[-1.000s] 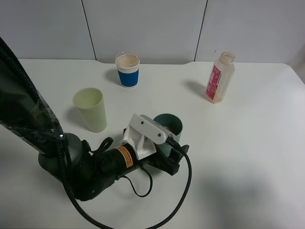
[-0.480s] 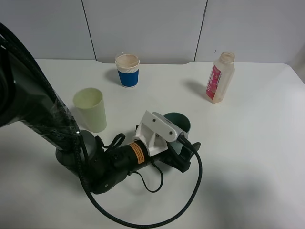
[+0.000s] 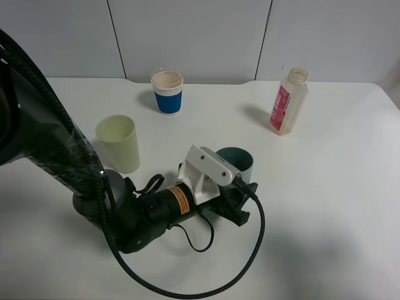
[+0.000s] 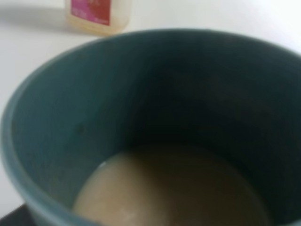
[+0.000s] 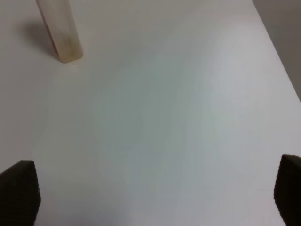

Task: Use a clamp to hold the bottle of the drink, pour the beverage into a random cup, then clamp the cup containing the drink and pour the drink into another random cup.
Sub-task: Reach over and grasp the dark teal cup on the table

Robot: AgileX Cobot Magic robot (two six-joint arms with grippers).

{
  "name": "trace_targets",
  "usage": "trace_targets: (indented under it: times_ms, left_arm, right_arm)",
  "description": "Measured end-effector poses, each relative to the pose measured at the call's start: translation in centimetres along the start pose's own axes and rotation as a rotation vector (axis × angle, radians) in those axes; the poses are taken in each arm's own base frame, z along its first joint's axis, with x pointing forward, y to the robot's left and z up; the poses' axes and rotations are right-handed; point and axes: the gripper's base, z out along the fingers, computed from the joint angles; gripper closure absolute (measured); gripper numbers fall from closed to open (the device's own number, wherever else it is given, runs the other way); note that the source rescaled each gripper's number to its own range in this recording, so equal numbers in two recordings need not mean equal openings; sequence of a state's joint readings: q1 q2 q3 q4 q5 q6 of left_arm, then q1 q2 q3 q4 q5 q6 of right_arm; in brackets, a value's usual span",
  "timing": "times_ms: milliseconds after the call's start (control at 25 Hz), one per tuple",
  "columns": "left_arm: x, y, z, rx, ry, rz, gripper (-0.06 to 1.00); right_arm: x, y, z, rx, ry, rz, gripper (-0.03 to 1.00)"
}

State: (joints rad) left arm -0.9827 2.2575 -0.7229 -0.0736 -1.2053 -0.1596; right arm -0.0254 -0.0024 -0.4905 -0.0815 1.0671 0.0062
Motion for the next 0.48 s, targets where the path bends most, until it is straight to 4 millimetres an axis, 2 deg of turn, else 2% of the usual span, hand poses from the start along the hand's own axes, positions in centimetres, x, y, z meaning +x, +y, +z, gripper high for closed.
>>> trace_targets:
  times_ms: [320,480]
  left_arm:
    - [0.04,-0.22,0.0,0.025,0.004,0.01,0.94]
    - [-0.23,-0.2,-0.76,0.019,0.018,0.009,0.94]
  right_arm:
    - [0.0,0.0,0.0,0.0,0.0,0.0,-0.03]
    - [0.0,0.0,0.0,0.0,0.0,0.0,-0.03]
